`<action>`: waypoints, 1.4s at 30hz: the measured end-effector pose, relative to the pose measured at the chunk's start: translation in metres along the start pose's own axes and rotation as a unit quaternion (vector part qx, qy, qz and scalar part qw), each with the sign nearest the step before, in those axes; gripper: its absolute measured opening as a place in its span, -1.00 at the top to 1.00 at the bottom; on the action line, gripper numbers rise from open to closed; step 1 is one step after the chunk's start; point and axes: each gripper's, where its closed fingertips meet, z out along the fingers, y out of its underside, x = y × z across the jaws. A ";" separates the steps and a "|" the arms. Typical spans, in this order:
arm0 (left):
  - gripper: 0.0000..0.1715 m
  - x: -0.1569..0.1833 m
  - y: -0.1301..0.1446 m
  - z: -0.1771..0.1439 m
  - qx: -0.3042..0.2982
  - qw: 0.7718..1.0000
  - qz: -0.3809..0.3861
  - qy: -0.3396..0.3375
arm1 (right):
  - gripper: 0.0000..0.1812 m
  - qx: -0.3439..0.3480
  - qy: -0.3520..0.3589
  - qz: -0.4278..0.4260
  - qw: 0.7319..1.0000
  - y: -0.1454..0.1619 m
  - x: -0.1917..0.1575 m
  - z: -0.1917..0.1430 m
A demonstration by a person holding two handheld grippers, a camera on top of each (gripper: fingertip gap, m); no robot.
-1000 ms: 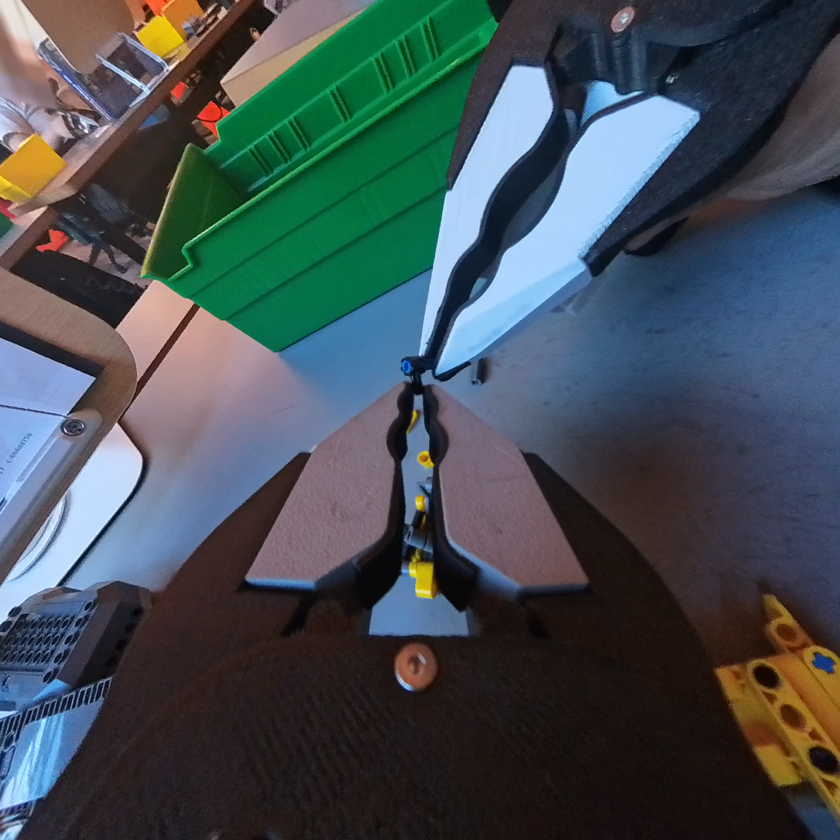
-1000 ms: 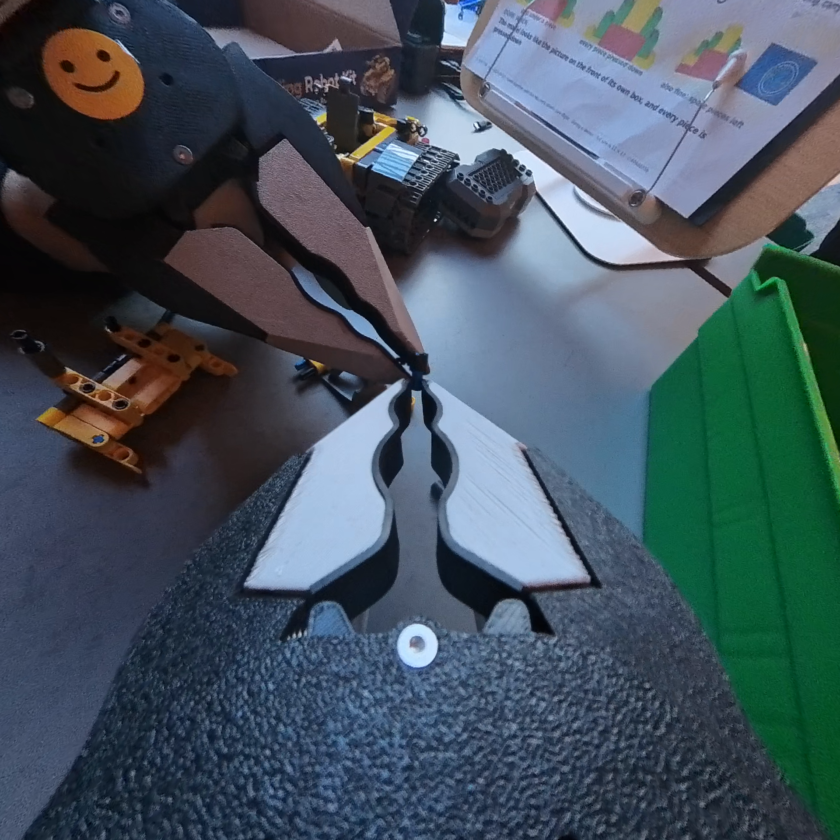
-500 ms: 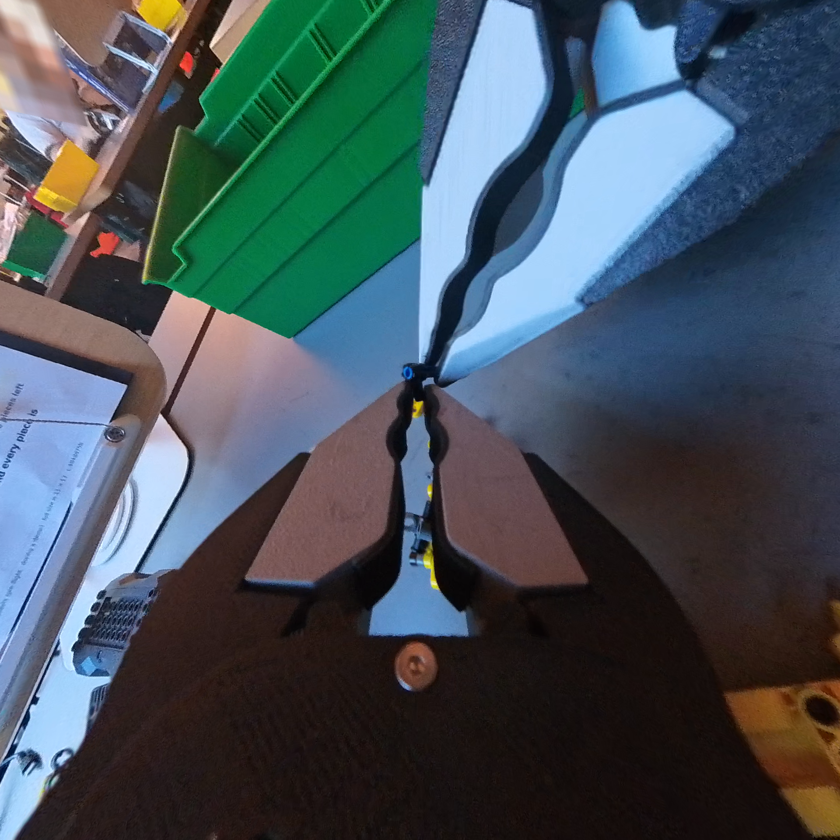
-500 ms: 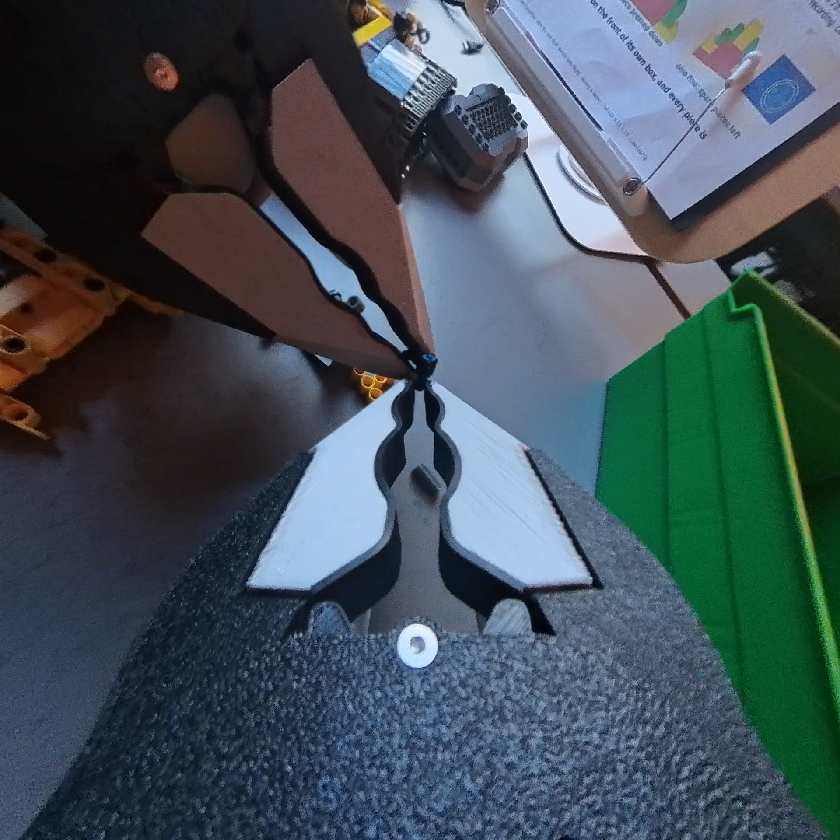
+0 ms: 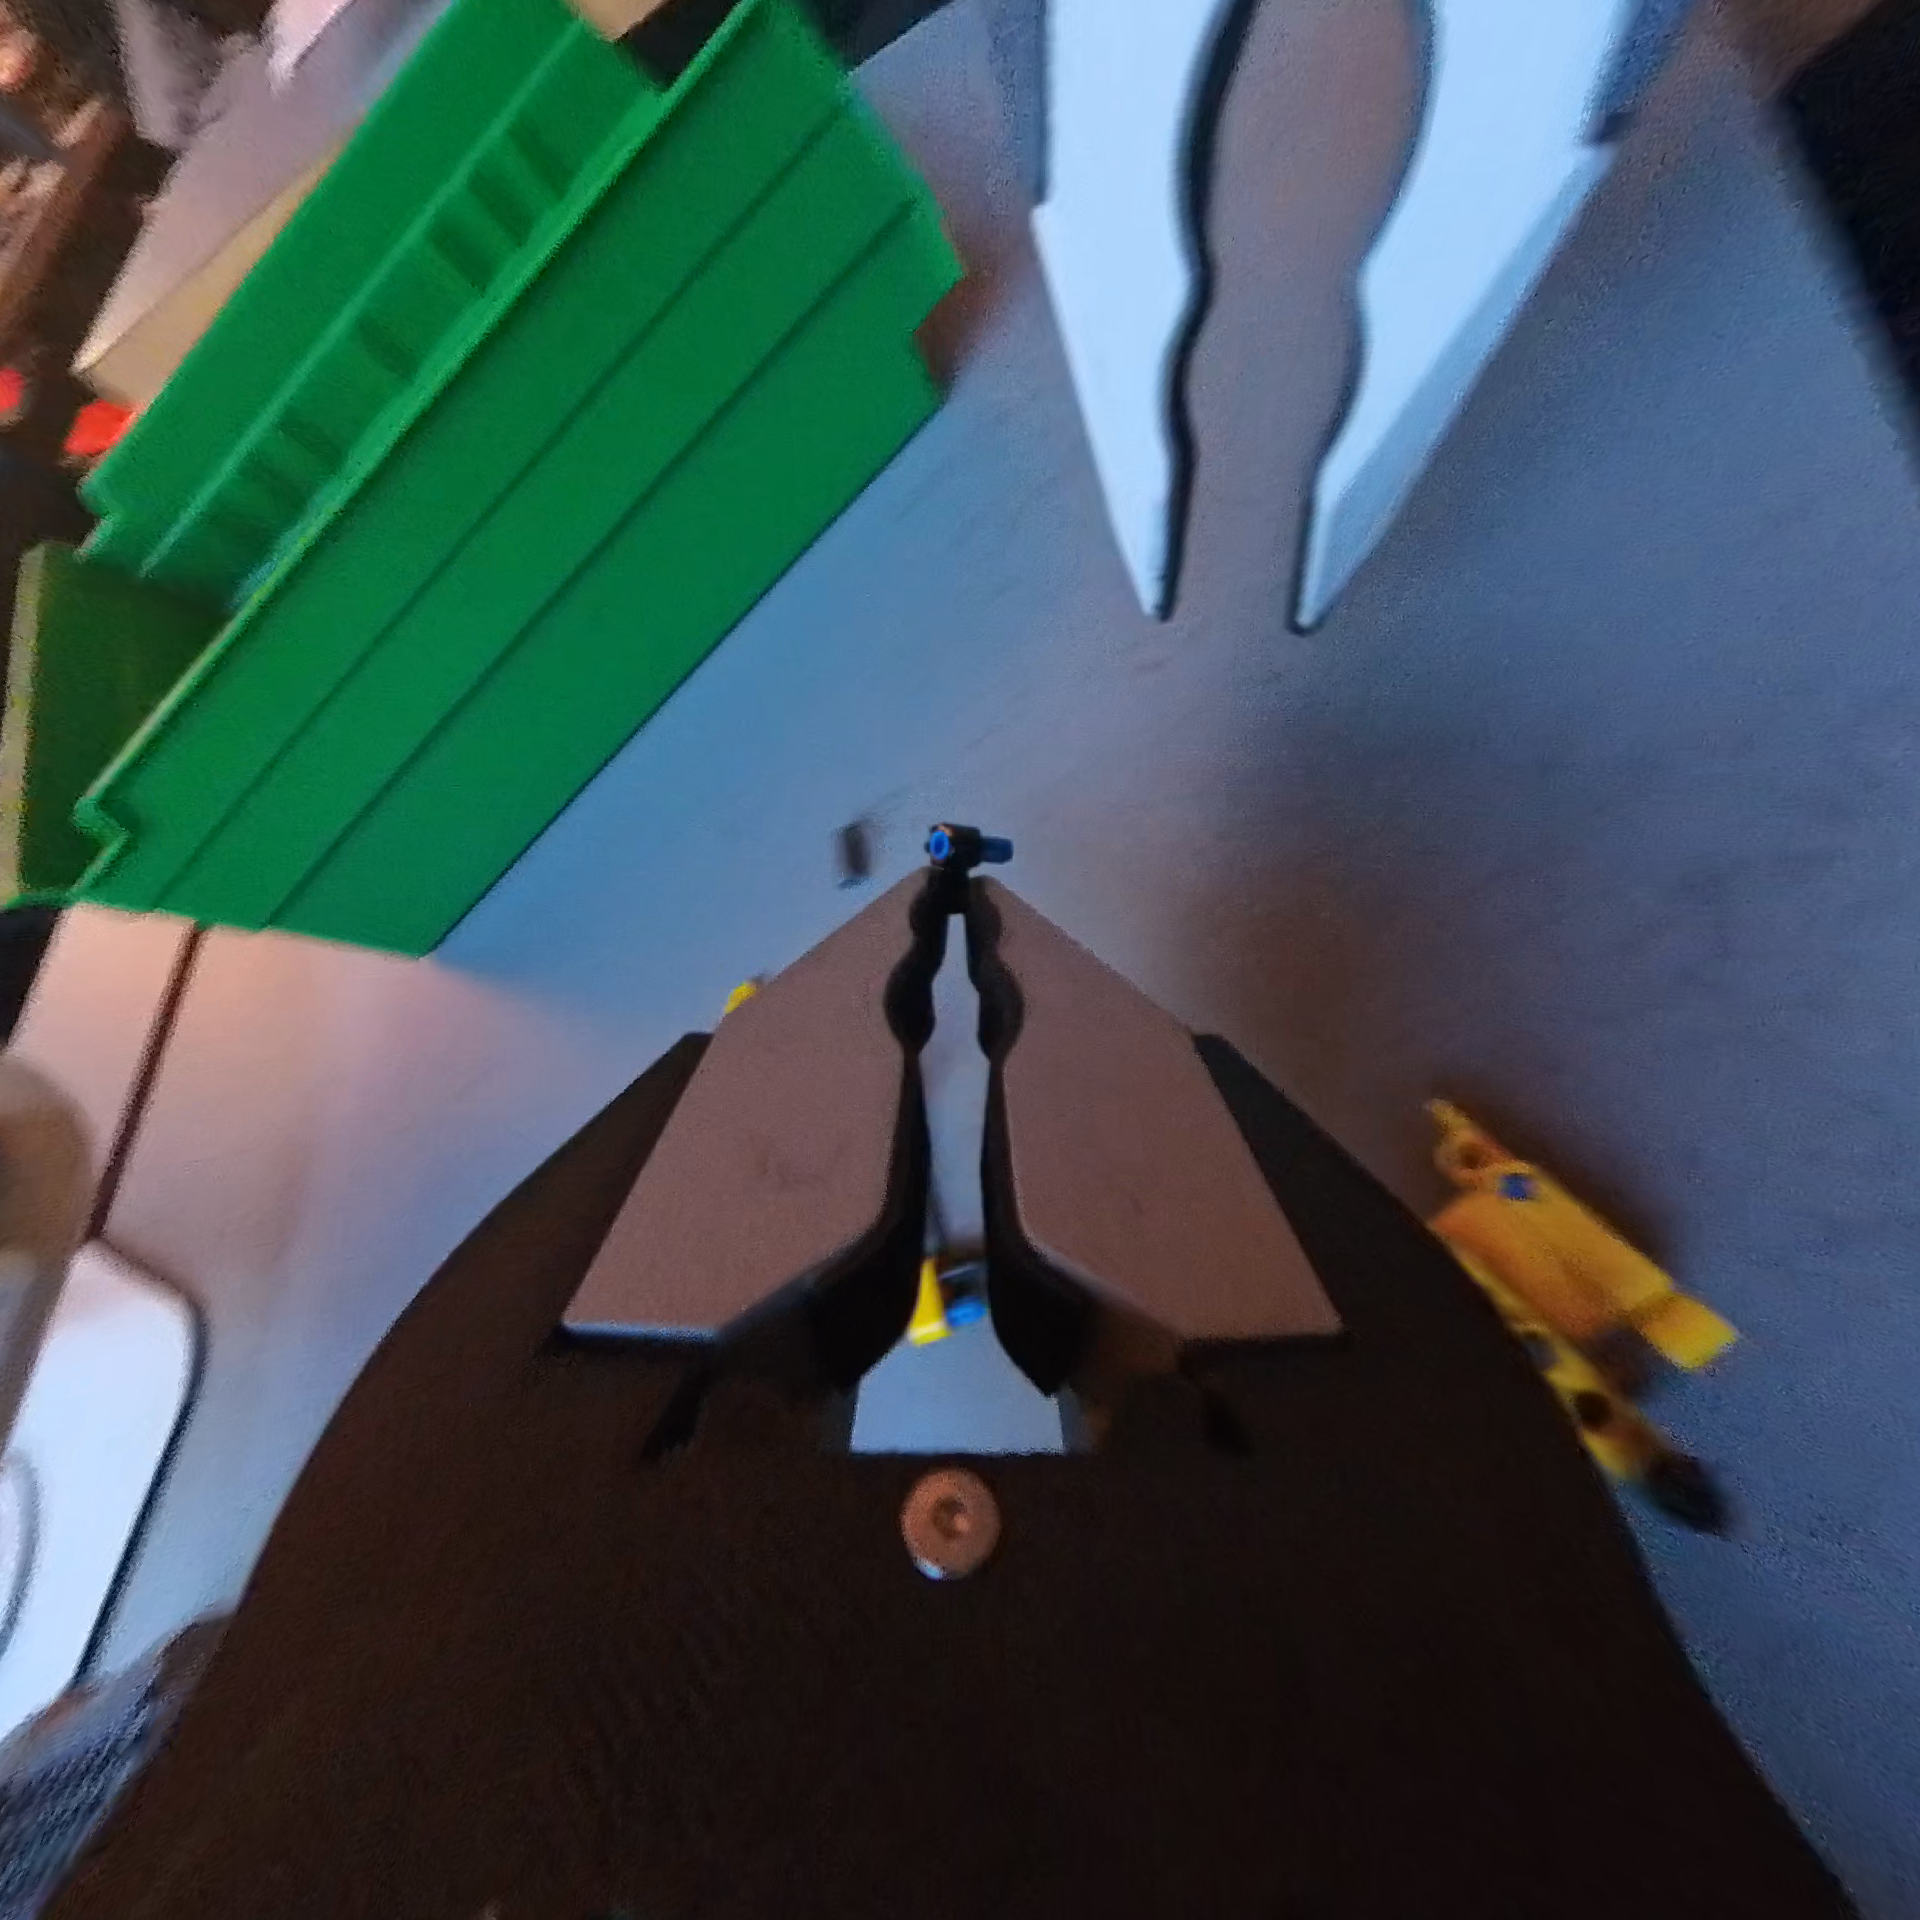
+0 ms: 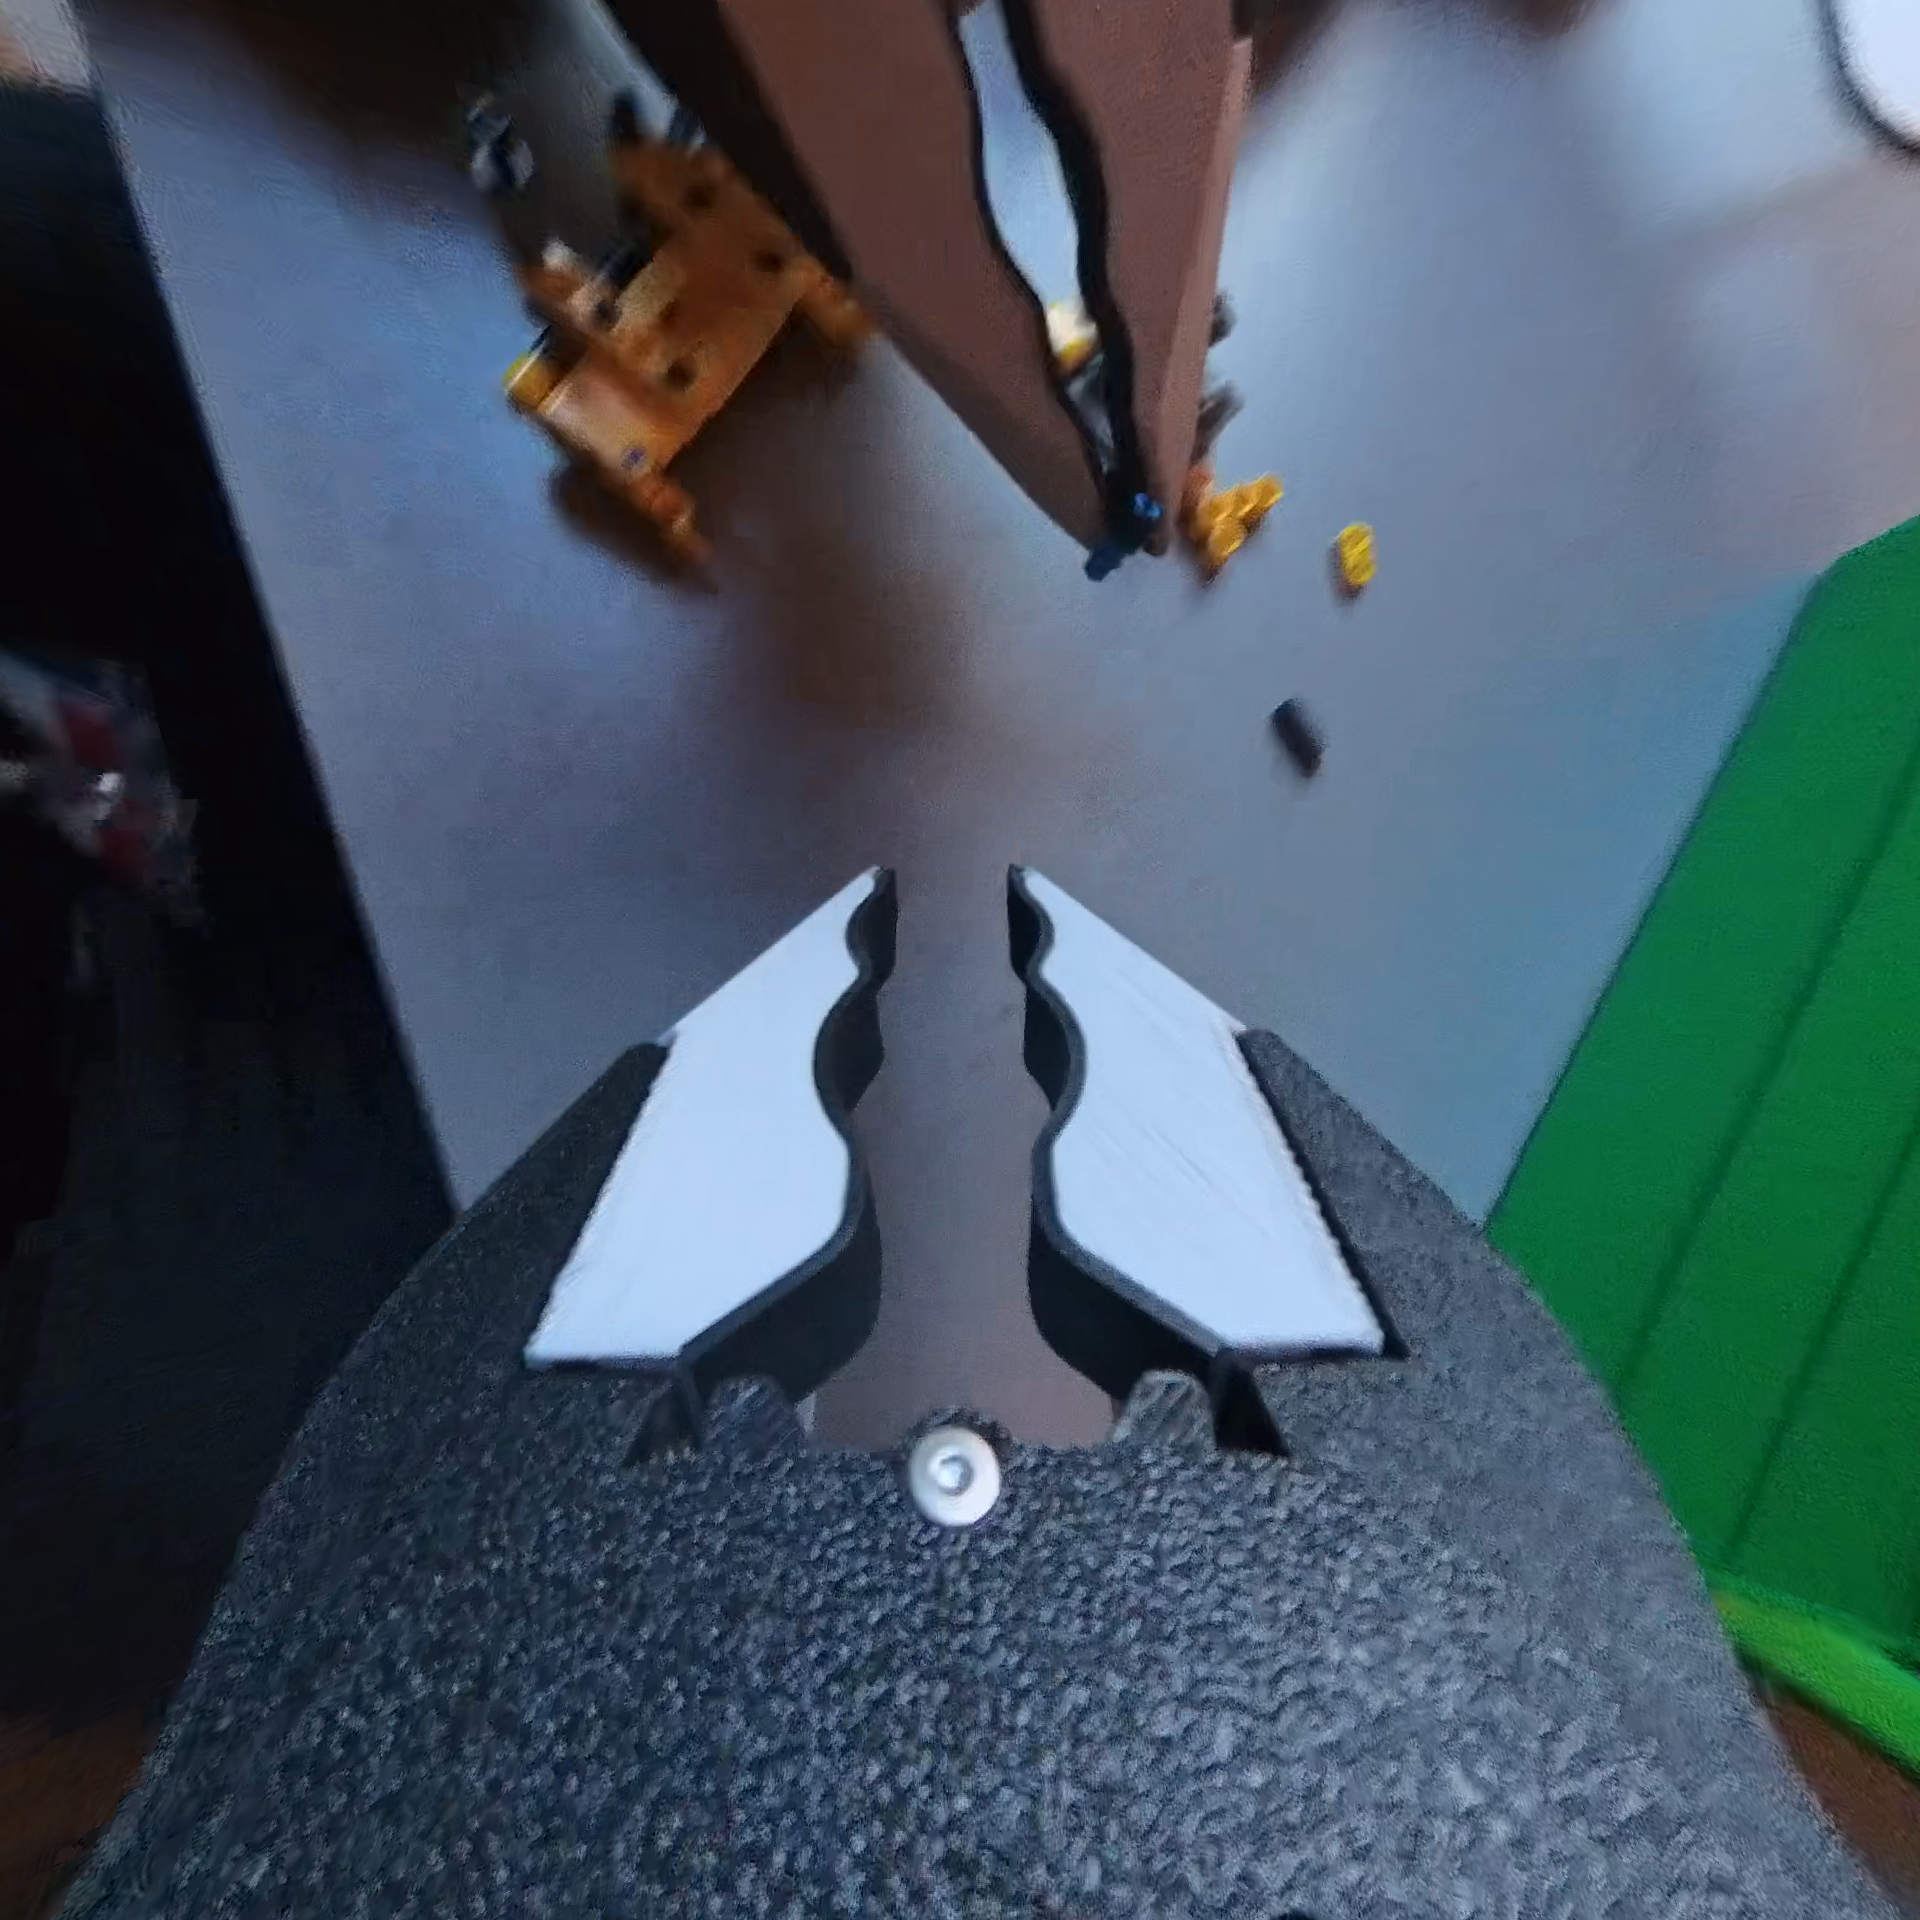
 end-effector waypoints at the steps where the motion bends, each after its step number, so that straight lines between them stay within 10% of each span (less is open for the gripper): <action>1: 0.99 0.011 -0.007 -0.001 0.014 0.999 0.001 0.028 | 0.80 -0.023 -0.013 -0.008 1.000 0.006 -0.008 -0.006; 11: 1.00 0.067 -0.006 0.013 -0.012 0.989 0.063 0.134 | 0.73 -0.224 -0.117 -0.072 0.965 0.050 -0.040 -0.003; 23: 0.99 0.071 -0.017 0.005 0.048 0.982 0.021 0.180 | 0.90 0.018 -0.017 -0.175 0.984 -0.016 -0.019 -0.004; 42: 1.00 0.073 -0.017 0.002 0.061 0.978 0.013 0.199 | 0.99 0.045 0.013 -0.227 0.973 -0.020 -0.030 0.007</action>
